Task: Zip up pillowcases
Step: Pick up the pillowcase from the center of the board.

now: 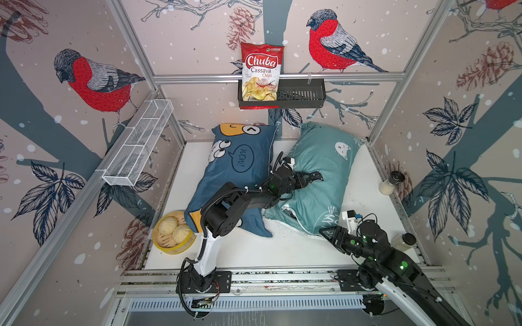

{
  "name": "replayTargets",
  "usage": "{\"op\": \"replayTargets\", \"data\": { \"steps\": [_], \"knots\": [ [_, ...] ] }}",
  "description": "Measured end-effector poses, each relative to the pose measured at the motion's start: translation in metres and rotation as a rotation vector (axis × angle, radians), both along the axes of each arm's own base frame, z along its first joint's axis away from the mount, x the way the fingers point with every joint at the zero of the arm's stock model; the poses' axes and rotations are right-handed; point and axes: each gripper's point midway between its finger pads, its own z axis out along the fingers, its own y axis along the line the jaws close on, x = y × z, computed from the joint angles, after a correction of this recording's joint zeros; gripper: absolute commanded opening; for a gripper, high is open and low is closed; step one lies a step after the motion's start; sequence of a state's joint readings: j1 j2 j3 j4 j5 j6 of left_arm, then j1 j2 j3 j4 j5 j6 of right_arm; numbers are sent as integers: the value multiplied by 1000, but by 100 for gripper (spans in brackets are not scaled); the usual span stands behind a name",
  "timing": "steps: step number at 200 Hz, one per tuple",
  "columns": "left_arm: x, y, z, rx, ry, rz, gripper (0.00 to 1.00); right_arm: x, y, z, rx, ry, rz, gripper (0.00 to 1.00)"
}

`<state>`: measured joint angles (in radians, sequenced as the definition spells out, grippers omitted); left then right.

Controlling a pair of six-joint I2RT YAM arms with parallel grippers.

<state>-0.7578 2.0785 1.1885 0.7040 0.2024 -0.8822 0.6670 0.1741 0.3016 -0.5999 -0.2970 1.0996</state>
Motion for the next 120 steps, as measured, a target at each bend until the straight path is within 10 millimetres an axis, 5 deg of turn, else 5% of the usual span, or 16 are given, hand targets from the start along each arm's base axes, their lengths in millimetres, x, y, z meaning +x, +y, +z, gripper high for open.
{"op": "replayTargets", "data": {
  "steps": [51,69,97,120],
  "knots": [
    [1,4,0,-15,2,7,57,2,-11,2,-40,1,-50,38],
    [1,4,0,-21,7,9,59,2,-11,1,-42,2,-52,24],
    [0,5,5,-31,6,9,74,3,-12,-6,-53,13,-60,6],
    [-1,7,18,-16,-25,4,93,4,-14,-6,-57,10,-69,0]
  ]
}}
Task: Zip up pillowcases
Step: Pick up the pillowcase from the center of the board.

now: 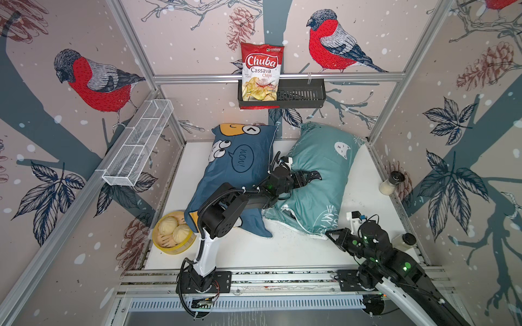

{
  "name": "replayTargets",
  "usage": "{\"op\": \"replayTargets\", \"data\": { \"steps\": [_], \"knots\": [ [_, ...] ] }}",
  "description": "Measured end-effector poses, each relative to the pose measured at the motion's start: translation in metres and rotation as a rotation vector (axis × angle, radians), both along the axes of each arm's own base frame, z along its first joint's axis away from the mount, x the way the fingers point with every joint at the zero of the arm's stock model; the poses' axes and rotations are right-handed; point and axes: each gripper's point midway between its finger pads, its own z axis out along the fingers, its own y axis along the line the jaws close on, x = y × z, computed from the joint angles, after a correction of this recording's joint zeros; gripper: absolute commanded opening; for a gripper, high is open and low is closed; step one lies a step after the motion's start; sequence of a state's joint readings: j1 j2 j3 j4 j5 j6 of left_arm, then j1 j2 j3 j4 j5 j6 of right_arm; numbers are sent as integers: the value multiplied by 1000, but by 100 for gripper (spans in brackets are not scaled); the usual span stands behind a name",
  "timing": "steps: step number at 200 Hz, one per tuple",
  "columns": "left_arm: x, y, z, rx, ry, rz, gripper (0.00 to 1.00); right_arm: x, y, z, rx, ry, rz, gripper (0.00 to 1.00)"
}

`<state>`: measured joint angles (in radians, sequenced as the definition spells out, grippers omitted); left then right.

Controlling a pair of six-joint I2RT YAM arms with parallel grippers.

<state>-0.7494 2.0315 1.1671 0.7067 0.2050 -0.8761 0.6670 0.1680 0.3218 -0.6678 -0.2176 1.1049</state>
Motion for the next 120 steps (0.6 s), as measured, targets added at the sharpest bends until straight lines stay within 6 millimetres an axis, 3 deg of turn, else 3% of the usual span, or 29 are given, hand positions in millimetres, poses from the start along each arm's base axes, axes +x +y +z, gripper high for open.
{"op": "replayTargets", "data": {
  "steps": [11,29,58,83,92,110,120],
  "knots": [
    [3,2,6,14,-19,2,99,0,-1,0,-3,1,-1,0],
    [15,6,10,36,-39,15,99,-2,-2,-1,-8,6,-3,0],
    [44,3,-7,91,-47,38,99,-3,-4,-2,-20,12,-5,0],
    [54,-6,-17,112,-55,26,99,-1,-7,3,-25,-4,-20,0],
    [57,-9,-19,116,-58,24,84,0,-8,4,-25,-9,-24,0],
    [63,-12,-26,130,-62,25,24,2,-10,5,-31,-17,-39,0],
    [63,-10,-33,139,-53,33,2,1,-11,6,-36,-16,-43,0]
  ]
}}
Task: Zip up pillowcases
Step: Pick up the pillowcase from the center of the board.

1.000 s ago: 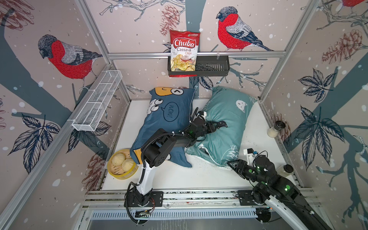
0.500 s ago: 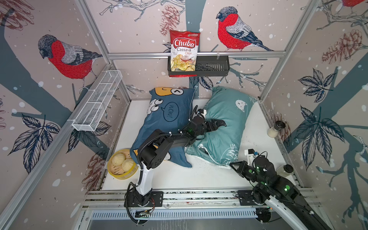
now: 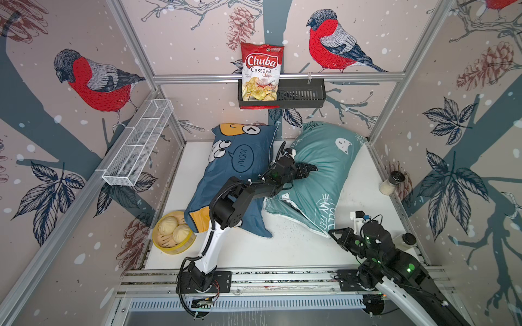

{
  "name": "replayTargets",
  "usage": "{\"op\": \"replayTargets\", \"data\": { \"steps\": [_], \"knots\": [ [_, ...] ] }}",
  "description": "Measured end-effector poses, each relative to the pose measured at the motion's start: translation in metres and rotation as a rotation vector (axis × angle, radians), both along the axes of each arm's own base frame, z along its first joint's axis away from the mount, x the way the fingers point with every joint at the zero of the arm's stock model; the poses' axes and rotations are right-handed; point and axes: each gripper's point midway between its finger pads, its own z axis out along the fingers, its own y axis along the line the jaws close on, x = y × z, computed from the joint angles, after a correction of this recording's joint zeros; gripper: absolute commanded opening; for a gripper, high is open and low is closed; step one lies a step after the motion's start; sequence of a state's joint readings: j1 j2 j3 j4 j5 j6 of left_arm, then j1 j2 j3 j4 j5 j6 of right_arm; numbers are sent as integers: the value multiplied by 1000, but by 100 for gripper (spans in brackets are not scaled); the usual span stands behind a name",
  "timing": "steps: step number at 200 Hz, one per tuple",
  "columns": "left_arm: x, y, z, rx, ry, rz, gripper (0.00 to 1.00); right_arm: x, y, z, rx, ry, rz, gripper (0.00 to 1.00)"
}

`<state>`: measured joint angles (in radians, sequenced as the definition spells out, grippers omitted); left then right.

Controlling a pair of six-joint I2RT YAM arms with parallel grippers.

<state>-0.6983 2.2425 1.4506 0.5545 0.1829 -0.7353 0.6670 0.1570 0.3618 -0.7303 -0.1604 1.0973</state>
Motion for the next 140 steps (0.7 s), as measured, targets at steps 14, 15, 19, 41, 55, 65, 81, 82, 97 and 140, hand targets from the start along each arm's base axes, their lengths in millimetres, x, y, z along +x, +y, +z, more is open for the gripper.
{"op": "replayTargets", "data": {
  "steps": [14,15,19,41,55,65,81,82,97,140],
  "knots": [
    [-3,6,-6,-6,20,17,0,2,-3,4,-8,-14,-18,0],
    [-3,6,-6,-6,21,18,0,2,-3,4,-8,-15,-19,0],
    [-5,8,-6,-11,21,21,0,3,-4,6,-10,-20,-23,0],
    [-15,20,3,-43,26,50,0,9,-9,16,-37,-51,-47,0],
    [-23,33,8,-61,32,81,0,12,-12,17,-67,-57,-62,0],
    [-30,43,12,-68,37,106,0,15,-14,19,-87,-62,-68,0],
    [-38,58,18,-84,44,148,0,19,-18,19,-103,-63,-91,0],
    [-39,59,19,-84,44,149,0,19,-19,19,-104,-64,-93,0],
    [-47,72,24,-106,52,189,0,21,-23,24,-112,-76,-109,0],
    [-67,89,30,-163,79,309,0,36,-32,55,-151,-138,-177,0]
  ]
}}
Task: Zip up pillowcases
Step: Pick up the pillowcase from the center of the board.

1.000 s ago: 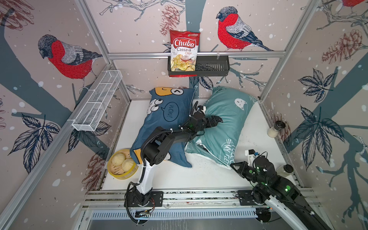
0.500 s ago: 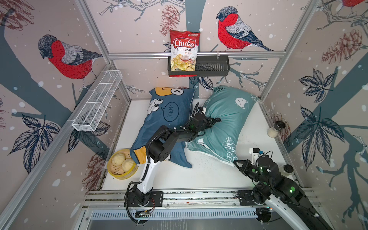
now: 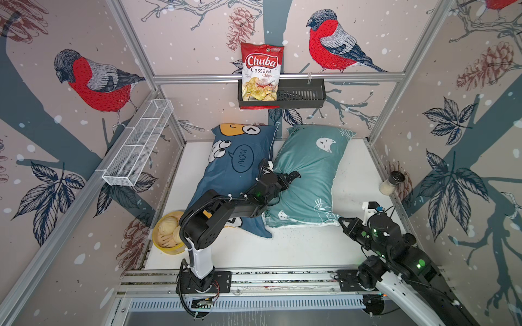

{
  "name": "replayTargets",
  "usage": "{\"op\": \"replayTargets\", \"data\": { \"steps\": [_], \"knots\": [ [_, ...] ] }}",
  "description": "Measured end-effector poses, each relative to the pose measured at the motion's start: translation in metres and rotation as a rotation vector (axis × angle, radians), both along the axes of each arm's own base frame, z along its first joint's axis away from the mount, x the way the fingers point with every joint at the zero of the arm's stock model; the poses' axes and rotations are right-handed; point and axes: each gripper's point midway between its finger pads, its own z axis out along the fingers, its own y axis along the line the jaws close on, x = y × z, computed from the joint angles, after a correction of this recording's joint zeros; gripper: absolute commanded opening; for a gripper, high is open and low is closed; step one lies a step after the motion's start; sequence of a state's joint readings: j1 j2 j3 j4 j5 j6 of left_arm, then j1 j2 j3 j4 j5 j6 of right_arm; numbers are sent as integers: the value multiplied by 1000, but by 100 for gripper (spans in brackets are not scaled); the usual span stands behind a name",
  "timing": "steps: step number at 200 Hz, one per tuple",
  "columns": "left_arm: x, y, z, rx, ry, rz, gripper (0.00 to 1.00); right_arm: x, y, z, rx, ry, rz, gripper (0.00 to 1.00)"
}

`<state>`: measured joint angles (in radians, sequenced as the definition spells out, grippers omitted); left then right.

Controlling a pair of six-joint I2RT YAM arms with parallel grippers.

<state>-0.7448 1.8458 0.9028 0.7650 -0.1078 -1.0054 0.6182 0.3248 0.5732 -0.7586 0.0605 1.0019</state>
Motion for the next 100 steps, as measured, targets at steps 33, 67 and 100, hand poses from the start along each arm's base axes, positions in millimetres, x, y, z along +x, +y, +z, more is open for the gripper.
{"op": "replayTargets", "data": {
  "steps": [33,67,100],
  "knots": [
    [0,-27,4,-22,-10,9,41,20,-8,20,-100,-38,-38,0],
    [17,-33,17,-28,-40,10,75,34,-17,31,-160,-53,-31,0],
    [8,-25,62,14,-124,-11,84,38,-14,25,-163,-27,46,0]
  ]
}}
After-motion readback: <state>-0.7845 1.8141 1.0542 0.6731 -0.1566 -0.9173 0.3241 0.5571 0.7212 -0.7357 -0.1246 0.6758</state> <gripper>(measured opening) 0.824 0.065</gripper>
